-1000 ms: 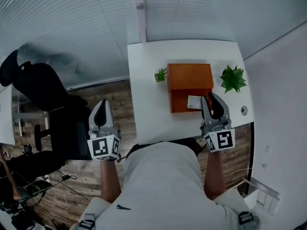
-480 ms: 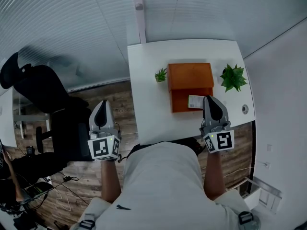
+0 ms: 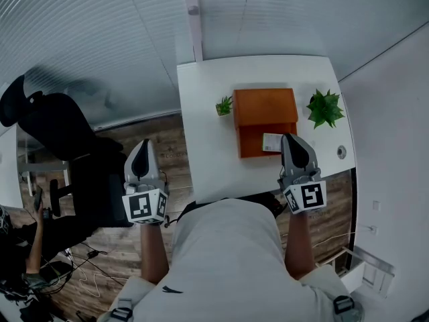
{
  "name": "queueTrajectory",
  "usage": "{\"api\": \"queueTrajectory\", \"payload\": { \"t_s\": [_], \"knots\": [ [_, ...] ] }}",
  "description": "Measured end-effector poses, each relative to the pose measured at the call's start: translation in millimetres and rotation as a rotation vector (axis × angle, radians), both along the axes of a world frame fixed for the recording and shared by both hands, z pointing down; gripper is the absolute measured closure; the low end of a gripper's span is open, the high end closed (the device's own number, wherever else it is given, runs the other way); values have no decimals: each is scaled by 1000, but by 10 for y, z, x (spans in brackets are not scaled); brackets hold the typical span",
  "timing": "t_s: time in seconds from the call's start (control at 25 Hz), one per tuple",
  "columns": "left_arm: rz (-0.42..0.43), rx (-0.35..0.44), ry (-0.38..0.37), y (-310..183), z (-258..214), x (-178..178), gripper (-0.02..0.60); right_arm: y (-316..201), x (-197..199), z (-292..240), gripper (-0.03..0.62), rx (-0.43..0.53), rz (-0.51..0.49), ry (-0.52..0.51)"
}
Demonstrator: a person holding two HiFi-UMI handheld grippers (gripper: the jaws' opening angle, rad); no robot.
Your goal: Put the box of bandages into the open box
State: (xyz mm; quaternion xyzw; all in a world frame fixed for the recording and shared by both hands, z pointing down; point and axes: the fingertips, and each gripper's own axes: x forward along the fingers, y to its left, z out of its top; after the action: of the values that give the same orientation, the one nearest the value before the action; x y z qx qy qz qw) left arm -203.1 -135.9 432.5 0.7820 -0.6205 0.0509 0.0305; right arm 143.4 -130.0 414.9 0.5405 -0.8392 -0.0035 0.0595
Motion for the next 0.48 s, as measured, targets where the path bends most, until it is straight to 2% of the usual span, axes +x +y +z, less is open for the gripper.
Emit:
{"api": "queueTrajectory", "payload": {
  "t_s": [0.48],
  "knots": [
    [8,-2,-2,-13,5,21,575,-2,-15,20,594,-9,-5,9]
  ]
}}
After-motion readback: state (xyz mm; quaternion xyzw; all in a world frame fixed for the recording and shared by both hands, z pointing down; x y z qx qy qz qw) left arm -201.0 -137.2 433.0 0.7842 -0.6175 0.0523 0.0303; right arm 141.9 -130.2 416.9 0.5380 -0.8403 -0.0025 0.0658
